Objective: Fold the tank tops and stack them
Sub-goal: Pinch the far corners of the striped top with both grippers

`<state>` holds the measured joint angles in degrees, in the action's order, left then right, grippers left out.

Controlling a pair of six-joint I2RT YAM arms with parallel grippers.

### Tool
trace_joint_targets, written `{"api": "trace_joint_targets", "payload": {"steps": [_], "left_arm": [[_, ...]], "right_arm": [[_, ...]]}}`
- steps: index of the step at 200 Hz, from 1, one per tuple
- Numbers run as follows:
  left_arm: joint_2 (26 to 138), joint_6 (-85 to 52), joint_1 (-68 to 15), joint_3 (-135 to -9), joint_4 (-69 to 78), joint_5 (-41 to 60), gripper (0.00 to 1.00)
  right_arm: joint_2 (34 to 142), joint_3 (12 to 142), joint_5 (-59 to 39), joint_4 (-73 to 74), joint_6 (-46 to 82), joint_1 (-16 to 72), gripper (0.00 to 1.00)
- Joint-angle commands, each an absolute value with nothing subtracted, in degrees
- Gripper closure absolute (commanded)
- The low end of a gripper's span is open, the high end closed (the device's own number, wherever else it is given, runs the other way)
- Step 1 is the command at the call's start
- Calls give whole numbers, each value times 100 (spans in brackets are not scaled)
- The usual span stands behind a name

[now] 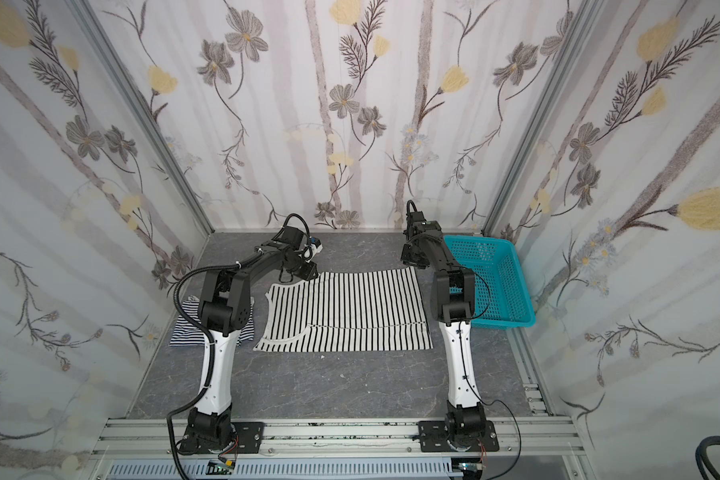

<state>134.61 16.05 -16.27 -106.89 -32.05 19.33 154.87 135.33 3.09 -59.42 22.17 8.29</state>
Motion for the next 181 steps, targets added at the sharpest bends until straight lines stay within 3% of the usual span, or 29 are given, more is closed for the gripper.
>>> {"api": "trace_joint_targets", "payload": {"steps": [1, 181], "left_arm": [[13366, 1608, -1619, -10644, -3332, 1985, 75], [13148, 1582, -1600, -10424, -3306, 2250, 75]], "right_arm": [[15546, 13587, 225, -6125, 2075, 813, 60], [15686, 13834, -229, -6252, 1767, 738, 72]]}}
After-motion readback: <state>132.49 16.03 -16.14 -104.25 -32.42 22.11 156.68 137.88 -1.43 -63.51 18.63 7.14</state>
